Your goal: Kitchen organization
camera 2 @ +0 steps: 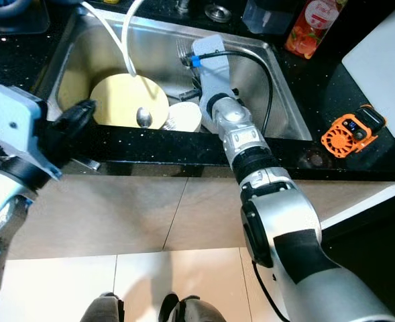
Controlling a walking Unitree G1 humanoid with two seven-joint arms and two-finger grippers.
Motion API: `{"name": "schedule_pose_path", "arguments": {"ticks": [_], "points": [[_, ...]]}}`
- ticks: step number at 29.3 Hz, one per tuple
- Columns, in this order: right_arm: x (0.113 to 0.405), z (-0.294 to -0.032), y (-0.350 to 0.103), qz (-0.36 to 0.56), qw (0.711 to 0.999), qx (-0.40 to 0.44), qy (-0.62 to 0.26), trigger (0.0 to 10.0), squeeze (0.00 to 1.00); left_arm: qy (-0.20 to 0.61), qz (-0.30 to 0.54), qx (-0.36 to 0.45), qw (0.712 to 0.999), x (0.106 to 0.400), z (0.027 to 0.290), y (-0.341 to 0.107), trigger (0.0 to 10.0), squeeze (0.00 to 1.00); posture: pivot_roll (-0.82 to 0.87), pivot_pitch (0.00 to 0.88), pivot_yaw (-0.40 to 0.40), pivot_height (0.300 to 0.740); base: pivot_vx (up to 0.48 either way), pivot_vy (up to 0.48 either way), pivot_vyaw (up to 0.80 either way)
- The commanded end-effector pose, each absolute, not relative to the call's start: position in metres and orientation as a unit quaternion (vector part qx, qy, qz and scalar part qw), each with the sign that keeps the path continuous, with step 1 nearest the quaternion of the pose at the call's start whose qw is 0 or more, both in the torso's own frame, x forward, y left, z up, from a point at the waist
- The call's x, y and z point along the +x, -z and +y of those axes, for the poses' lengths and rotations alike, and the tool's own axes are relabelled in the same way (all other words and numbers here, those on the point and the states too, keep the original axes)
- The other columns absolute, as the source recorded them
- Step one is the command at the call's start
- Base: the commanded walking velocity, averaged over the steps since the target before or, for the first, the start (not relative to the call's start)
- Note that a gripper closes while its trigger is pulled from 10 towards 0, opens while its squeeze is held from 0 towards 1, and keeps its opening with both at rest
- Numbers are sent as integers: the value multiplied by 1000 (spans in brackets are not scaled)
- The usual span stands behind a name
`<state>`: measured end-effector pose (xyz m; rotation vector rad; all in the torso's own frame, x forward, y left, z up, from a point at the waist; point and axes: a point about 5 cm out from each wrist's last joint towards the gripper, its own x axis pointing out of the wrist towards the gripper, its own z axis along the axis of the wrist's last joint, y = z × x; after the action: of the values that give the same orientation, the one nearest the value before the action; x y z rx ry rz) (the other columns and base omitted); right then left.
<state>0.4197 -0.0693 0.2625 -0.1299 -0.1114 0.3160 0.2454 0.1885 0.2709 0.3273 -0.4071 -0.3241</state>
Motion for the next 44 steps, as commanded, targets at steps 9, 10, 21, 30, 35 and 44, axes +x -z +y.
{"name": "schedule_pose_path", "arguments": {"ticks": [9, 10, 21, 30, 35, 44], "points": [[423, -82, -254, -25, 994, -9, -106, 10000, 4, 173, -193, 188, 947, 242, 187, -277, 10000, 0, 291, 212, -224, 740, 0, 0, 0], [423, -82, -254, -25, 994, -9, -106, 10000, 4, 173, -193, 188, 947, 242, 187, -277, 10000, 0, 291, 212, -224, 740, 0, 0, 0], [423, -83, -256, -37, 991, 63, -112, 10000, 1000, 183, -190, 183, 947, 244, 183, -277, 10000, 0, 291, 205, -211, 740, 0, 0, 0], [415, -116, -267, -127, 924, 266, -244, 10000, 0, 234, -218, 138, 937, 249, 171, -284, 10000, 0, 266, 156, -181, 740, 0, 0, 0], [397, -129, -274, -191, 863, 303, -356, 10000, 0, 295, -225, 105, 923, 243, 160, -284, 10000, 0, 251, 136, -168, 740, 0, 0, 0], [325, -145, -260, -238, 715, 274, -597, 10000, 0, 464, -201, 22, 862, 221, 142, -272, 10000, 0, 234, 98, -149, 740, 0, 0, 0]]}}
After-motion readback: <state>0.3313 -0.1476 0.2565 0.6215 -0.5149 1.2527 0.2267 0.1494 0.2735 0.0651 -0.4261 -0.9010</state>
